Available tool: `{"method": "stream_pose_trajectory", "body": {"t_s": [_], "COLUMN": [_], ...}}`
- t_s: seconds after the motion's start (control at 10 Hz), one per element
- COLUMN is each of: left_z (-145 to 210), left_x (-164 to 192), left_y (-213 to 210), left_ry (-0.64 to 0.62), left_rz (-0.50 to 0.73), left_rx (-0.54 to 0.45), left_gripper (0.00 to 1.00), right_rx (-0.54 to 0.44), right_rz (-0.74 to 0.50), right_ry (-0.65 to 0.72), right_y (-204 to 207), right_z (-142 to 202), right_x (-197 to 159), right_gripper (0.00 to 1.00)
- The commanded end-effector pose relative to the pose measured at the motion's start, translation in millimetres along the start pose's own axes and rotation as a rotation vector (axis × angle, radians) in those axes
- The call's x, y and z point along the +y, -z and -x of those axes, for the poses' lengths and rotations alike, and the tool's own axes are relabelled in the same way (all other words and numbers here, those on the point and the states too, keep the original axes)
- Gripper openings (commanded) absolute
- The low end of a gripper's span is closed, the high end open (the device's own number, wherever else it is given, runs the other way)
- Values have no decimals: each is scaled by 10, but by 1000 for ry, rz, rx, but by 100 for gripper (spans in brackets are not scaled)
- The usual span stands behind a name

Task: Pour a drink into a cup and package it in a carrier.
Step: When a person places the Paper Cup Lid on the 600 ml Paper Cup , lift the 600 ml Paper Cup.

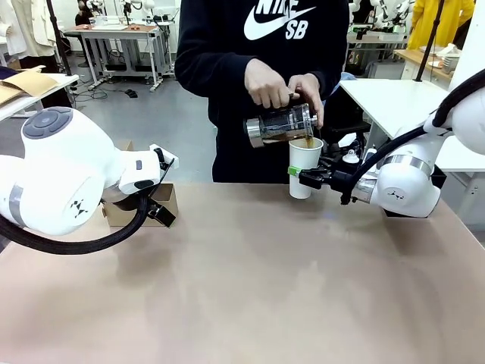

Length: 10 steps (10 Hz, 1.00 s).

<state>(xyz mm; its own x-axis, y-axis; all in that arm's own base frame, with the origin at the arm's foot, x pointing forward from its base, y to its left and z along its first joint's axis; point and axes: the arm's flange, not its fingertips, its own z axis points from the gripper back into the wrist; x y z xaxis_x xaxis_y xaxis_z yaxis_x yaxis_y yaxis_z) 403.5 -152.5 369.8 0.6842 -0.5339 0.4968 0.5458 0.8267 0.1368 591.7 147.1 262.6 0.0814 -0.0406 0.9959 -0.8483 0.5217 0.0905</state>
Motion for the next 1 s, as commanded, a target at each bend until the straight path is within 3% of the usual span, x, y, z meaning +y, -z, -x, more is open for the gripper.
{"method": "stream_pose_trajectory", "body": {"t_s": [0.0, 0.9], "left_z": [0, 0], "left_x": [4, 4], "left_y": [-4, -4], "left_ry": [-1, -1], "left_rz": [2, 2], "left_rx": [-1, -1], "left_gripper": [100, 100], "right_rx": [6, 6], "right_rz": [5, 5], "right_ry": [-3, -3], "right_y": [-3, -3], "right_z": [-54, -54], "right_x": [41, 41], "right_gripper": [81, 81]}}
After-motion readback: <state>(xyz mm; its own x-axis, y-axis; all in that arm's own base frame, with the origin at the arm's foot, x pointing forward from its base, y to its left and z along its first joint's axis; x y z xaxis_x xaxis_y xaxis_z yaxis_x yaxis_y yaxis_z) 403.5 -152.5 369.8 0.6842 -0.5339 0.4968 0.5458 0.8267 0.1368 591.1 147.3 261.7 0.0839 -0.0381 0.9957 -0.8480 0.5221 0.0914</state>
